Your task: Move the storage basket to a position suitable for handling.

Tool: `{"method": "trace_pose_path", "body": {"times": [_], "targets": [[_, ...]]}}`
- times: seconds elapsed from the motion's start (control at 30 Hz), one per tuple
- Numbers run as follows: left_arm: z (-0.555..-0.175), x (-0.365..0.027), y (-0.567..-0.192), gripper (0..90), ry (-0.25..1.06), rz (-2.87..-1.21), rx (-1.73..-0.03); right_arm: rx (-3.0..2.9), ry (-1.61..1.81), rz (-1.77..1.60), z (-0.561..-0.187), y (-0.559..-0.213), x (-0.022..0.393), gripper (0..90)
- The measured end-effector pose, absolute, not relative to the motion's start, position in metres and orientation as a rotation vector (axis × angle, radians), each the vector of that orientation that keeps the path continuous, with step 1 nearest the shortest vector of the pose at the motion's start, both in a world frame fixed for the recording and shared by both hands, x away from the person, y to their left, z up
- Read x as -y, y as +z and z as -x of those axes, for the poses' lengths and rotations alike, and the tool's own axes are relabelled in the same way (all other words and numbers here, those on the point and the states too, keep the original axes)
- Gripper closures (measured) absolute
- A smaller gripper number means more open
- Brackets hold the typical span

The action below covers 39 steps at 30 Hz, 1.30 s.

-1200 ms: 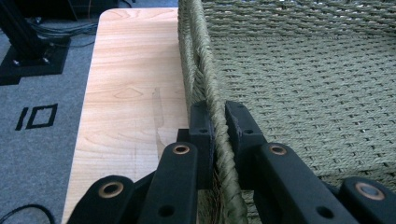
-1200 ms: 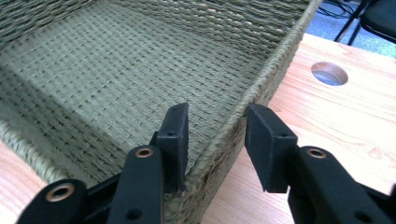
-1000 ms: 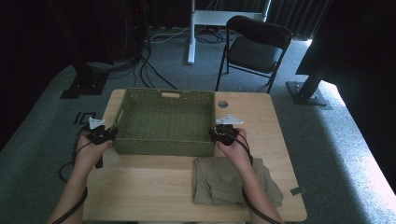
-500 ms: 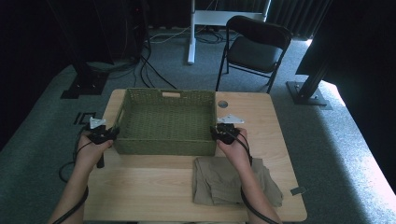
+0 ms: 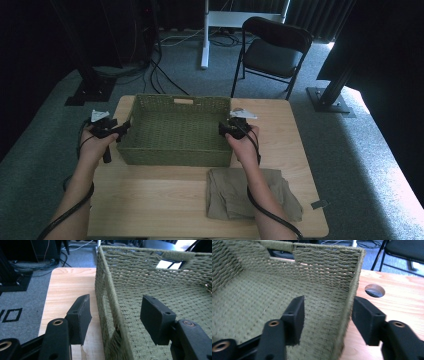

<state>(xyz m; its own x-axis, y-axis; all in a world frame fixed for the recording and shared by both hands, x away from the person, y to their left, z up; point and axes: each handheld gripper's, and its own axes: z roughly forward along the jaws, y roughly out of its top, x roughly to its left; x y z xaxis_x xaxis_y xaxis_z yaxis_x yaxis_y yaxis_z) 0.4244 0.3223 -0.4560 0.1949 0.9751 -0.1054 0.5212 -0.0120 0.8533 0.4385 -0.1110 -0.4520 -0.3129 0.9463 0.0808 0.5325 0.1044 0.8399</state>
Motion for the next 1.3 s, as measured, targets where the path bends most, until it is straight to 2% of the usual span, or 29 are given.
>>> {"method": "trace_pose_path", "body": {"times": [0.1,0.2,0.3,0.33,0.4,0.5,0.83,1.3], "targets": [[-0.432,-0.319,-0.460,42.9,0.708,-1.661,-1.451,-1.878,1.090,-1.489,-0.444,-0.458,0.107,41.8],[-0.438,-0.315,-0.467,44.3,0.727,-1.712,-1.457,-1.869,1.049,-1.519,-0.446,-0.463,0.105,46.1],[-0.441,-0.312,-0.473,53.9,0.729,-1.731,-1.468,-1.839,1.010,-1.544,-0.447,-0.466,0.104,55.2],[-0.442,-0.312,-0.475,59.3,0.730,-1.733,-1.469,-1.835,1.004,-1.546,-0.448,-0.467,0.104,56.9],[-0.443,-0.309,-0.478,72.9,0.719,-1.719,-1.483,-1.834,0.957,-1.539,-0.449,-0.469,0.104,66.9],[-0.443,-0.305,-0.478,77.8,0.758,-1.756,-1.455,-1.800,0.952,-1.562,-0.449,-0.471,0.104,74.9],[-0.443,-0.302,-0.478,78.8,0.745,-1.744,-1.467,-1.771,0.916,-1.556,-0.451,-0.472,0.105,77.9],[-0.451,-0.274,-0.478,78.8,0.725,-1.735,-1.469,-1.778,0.911,-1.571,-0.458,-0.470,0.132,78.1]]}}
